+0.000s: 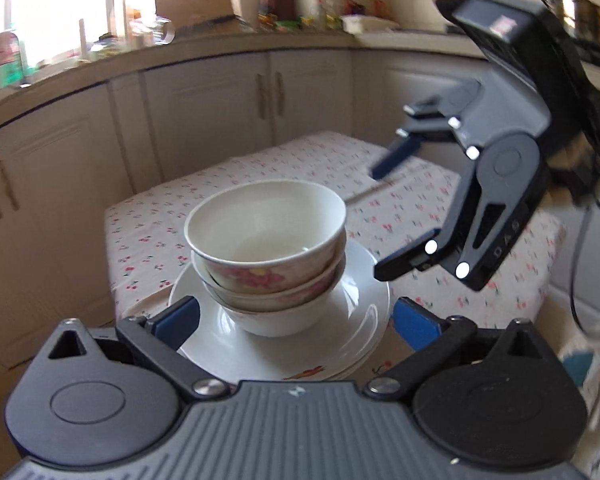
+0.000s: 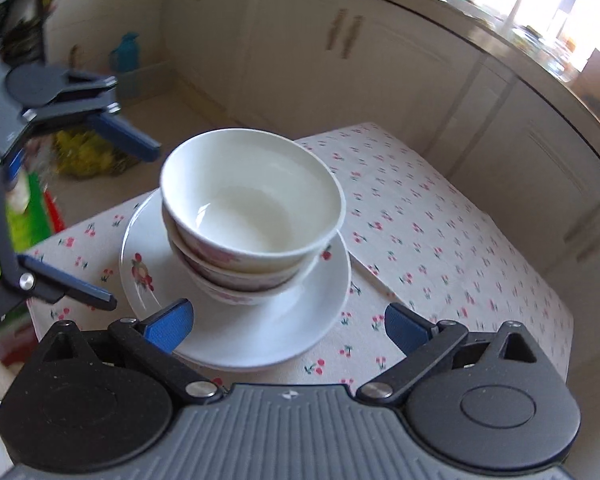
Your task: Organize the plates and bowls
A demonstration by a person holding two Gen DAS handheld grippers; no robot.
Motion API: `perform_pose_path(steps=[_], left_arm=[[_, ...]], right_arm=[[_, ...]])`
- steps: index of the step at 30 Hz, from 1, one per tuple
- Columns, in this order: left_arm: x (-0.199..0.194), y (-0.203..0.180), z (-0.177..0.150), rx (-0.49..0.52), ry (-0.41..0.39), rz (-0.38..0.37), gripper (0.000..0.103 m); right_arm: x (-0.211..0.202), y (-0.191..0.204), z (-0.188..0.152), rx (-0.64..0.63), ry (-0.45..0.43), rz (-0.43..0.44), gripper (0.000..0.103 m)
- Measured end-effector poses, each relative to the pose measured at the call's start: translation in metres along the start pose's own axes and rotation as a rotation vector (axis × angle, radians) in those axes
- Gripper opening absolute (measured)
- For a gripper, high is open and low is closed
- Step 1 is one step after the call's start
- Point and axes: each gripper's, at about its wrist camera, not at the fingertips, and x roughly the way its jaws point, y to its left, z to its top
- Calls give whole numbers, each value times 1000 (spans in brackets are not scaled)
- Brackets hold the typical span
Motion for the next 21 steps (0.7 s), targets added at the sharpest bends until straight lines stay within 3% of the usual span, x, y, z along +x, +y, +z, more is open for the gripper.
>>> perform_pose_path(steps=[4, 9, 13, 17, 21], left_arm=[[-14, -17, -4, -91, -44, 113, 102], [-16, -41, -5, -210, 9, 291, 102], [-27, -56, -6, -322, 5, 312, 102], [-35, -76, -3, -326, 37, 363, 102], [-48, -90, 2, -329, 9, 372, 102]], right_arm=[[-18, 0, -19, 165, -37, -43, 103], [-29, 12, -41, 280, -42, -176, 103], [-36, 17, -59, 415, 4, -199, 103], [-56, 24, -72, 474, 2, -216, 103], [-83, 32, -80, 500, -44, -274, 103]])
